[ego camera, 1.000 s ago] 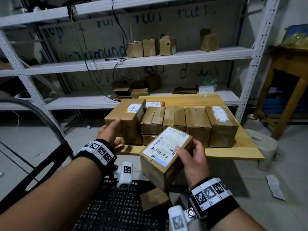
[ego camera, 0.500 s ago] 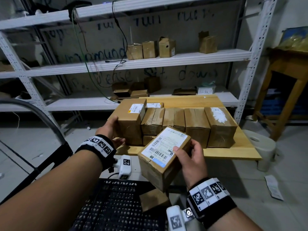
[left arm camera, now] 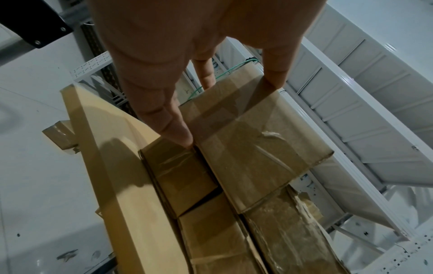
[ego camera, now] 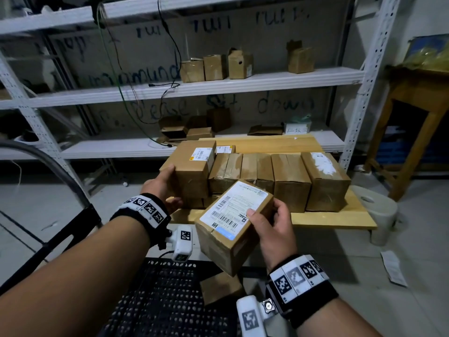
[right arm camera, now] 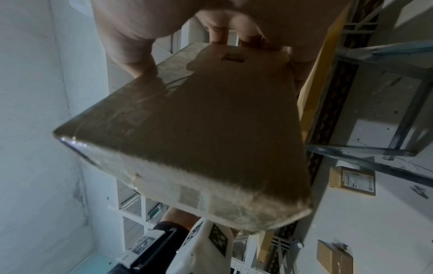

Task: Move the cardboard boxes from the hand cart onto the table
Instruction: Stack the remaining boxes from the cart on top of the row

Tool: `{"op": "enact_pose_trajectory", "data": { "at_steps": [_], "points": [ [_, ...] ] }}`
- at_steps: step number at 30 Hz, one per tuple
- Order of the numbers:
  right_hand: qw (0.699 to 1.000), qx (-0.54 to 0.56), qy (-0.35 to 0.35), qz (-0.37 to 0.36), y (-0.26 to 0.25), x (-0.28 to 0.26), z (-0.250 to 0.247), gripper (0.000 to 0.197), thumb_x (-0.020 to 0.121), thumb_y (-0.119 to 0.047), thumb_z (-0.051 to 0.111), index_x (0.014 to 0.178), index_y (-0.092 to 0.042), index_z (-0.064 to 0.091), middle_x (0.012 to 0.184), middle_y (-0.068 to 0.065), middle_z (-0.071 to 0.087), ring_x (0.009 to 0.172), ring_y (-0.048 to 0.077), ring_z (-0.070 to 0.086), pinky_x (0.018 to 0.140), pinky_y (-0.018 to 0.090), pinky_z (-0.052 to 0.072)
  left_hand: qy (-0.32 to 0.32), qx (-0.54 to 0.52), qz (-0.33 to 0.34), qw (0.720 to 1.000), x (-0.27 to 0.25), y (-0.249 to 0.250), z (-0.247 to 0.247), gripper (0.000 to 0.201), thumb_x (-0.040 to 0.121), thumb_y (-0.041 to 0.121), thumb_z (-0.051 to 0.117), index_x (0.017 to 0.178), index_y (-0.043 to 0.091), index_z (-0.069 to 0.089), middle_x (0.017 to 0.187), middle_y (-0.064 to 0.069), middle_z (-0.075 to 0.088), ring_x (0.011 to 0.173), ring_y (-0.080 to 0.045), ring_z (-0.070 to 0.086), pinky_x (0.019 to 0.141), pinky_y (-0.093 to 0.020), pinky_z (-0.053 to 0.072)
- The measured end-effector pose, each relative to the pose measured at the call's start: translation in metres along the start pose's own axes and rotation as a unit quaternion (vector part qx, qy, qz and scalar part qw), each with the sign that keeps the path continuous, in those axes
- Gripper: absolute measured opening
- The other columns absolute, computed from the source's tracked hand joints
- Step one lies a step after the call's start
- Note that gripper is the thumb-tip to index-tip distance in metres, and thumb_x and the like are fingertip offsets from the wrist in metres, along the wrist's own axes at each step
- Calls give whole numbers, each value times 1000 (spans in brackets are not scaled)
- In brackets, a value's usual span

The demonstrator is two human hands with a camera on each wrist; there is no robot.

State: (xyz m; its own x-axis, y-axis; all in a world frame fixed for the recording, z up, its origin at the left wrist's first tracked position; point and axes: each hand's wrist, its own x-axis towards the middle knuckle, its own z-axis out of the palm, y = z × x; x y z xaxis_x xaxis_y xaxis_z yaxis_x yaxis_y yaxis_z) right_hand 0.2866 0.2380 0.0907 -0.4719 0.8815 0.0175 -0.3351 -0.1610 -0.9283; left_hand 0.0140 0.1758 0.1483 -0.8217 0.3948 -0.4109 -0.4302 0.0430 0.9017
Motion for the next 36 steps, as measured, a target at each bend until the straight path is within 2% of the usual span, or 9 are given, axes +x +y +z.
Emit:
{"op": "enact_pose_trajectory", "data": {
  "at_steps": [5,12,14,16,19,23,27,31,36],
  "points": [
    [1000,-2,-13,-1,3,-1,3,56,85,-15,81,131,-27,52,116,-2,73,95,9,77,74,30,62,6,-3,3,1000,7,-1,-8,68,75,61,84,121,28,47,135,-13,54,103,-41,68,91,-54,62],
    [1000,-4,0,-7,5,6,2,56,84,-18,83,131,-27,53,115,-1,73,94,9,76,73,29,61,-8,12,-6,1000,10,-2,-26,96,69,73,80,148,26,52,157,-14,46,113,-35,65,87,-52,60],
    [1000,-5,9,-11,6,8,2,60,80,-24,86,131,-26,54,115,-1,74,94,9,77,71,28,61,-10,4,-12,1000,5,-1,-31,97,69,73,80,150,28,51,160,-13,44,120,-36,62,94,-56,56],
    [1000,-9,13,-11,7,10,2,62,76,-28,87,130,-27,55,116,0,74,99,14,76,73,32,61,-10,-2,-18,1000,-2,1,-34,94,74,72,78,152,27,49,160,-13,44,125,-36,60,91,-55,56],
    [1000,-4,7,-20,7,15,0,55,79,-23,87,125,-29,57,113,-2,76,102,16,76,75,33,61,-35,-19,-43,998,-25,-7,-38,83,82,69,73,147,22,51,151,-15,51,120,-34,61,74,-50,53],
    [999,-3,6,-43,0,18,1,71,57,-45,87,122,-33,58,106,-12,78,101,11,76,80,35,62,-120,36,-87,988,-58,-34,-39,71,77,68,76,125,18,62,129,-15,67,113,-33,67,86,-49,54],
    [998,-11,11,-65,-5,15,3,74,57,-47,86,123,-35,57,109,-10,76,102,10,75,77,32,62,-240,113,-112,957,-93,-48,-30,66,72,71,74,111,18,72,106,-13,76,115,-39,71,105,-56,51],
    [997,-40,-5,-69,-13,9,4,58,72,-40,88,117,-54,54,128,-7,68,116,19,68,91,49,61,-280,123,-96,947,-114,-54,-23,55,74,50,86,115,14,78,112,-18,74,116,-42,72,103,-56,52],
    [993,-27,9,-114,-24,4,5,73,68,-62,85,131,-57,48,143,-7,57,122,8,61,84,28,57,-241,37,-64,968,-123,-49,-6,42,78,40,80,112,17,73,101,-17,76,96,-35,74,91,-47,61]
  ]
}}
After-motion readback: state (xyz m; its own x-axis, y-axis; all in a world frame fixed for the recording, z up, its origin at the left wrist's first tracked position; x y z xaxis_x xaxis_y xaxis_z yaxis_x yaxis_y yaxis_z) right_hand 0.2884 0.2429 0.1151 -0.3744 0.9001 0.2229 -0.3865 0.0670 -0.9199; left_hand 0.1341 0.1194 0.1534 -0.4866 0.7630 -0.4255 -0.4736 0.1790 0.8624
